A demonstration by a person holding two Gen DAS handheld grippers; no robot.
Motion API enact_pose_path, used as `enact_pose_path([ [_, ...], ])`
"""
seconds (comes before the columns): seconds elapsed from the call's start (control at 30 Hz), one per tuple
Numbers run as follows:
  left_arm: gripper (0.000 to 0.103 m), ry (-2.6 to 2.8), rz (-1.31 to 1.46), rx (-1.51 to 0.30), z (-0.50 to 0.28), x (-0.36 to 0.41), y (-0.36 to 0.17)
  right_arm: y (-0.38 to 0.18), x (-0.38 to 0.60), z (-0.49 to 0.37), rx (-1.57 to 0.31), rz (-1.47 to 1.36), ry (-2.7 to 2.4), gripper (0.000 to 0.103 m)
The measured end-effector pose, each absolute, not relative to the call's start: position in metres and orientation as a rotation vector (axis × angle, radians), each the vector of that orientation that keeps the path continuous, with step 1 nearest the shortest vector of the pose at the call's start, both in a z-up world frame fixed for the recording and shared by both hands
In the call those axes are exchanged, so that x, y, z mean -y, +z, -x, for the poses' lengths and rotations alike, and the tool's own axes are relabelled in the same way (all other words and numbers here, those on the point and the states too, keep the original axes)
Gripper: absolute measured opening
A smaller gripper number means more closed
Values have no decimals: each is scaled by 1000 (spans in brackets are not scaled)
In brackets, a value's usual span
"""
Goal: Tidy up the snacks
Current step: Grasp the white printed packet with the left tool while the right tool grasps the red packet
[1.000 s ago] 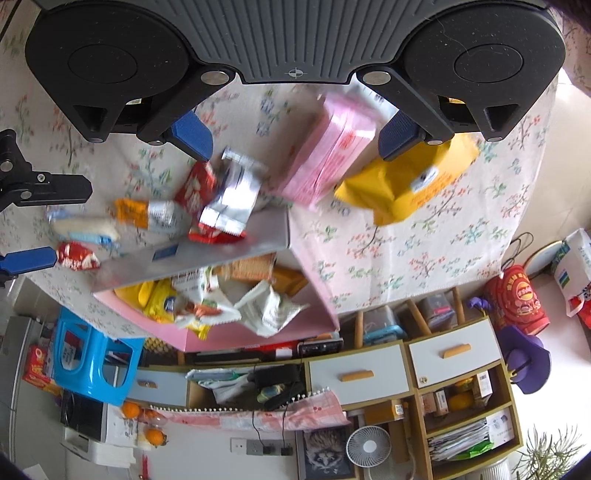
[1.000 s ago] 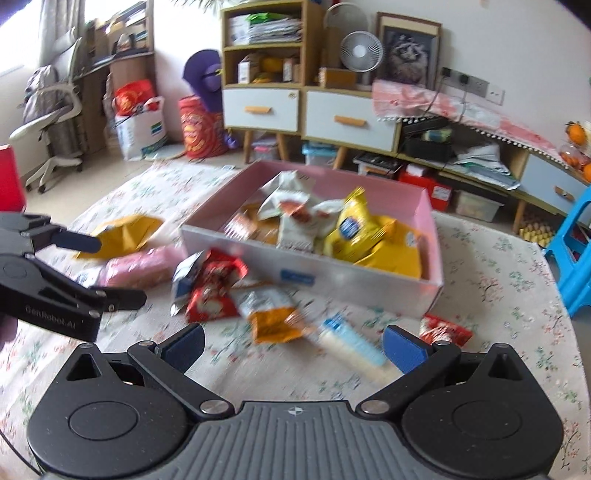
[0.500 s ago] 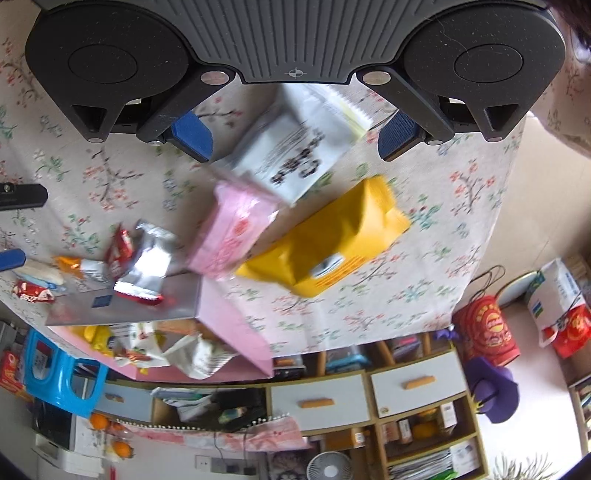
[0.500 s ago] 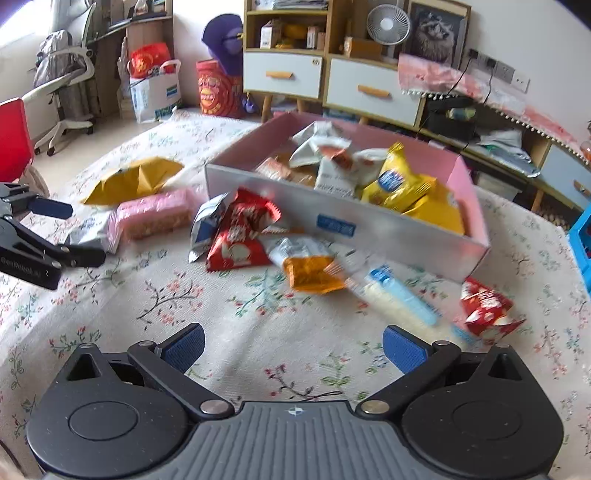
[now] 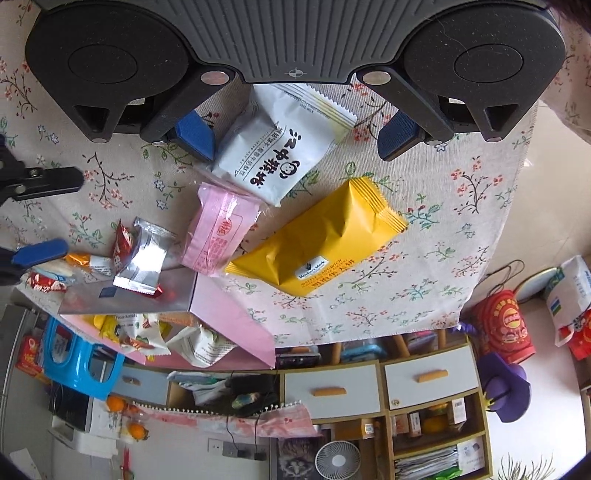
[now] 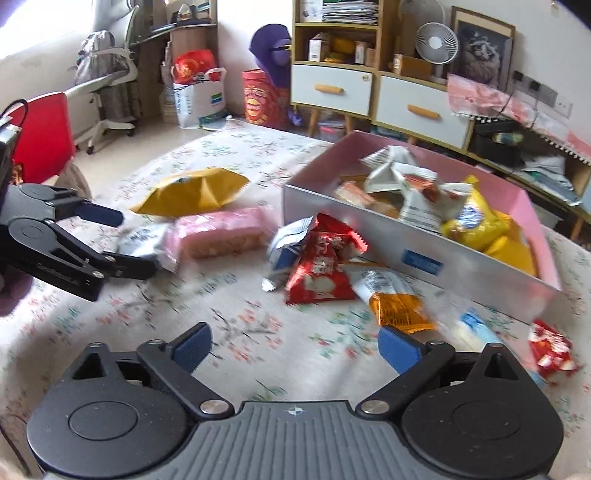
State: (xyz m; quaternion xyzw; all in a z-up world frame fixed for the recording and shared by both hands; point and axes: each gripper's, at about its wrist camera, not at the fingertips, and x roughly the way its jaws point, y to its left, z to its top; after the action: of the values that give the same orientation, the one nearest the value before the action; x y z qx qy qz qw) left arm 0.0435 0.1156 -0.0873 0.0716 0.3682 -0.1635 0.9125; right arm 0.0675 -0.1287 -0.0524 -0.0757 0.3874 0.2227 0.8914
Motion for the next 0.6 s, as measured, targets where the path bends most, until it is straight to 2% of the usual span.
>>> enact_pose_path([
  [0.07,90,-349,-144,-762,-45,-115,-88,-55,126,-73,-814,144,467,65],
  [0.3,69,-374,-160,-760,-45,-111,-87,-60,126,-93,-793,163,402,44],
  [0.4,63,-379,-161,-756,-46,-110,-87,-61,126,-99,-785,164,386,41],
  [0.6,53,-383,-163,-754,-47,-108,-86,-65,118,-106,-779,189,396,40],
])
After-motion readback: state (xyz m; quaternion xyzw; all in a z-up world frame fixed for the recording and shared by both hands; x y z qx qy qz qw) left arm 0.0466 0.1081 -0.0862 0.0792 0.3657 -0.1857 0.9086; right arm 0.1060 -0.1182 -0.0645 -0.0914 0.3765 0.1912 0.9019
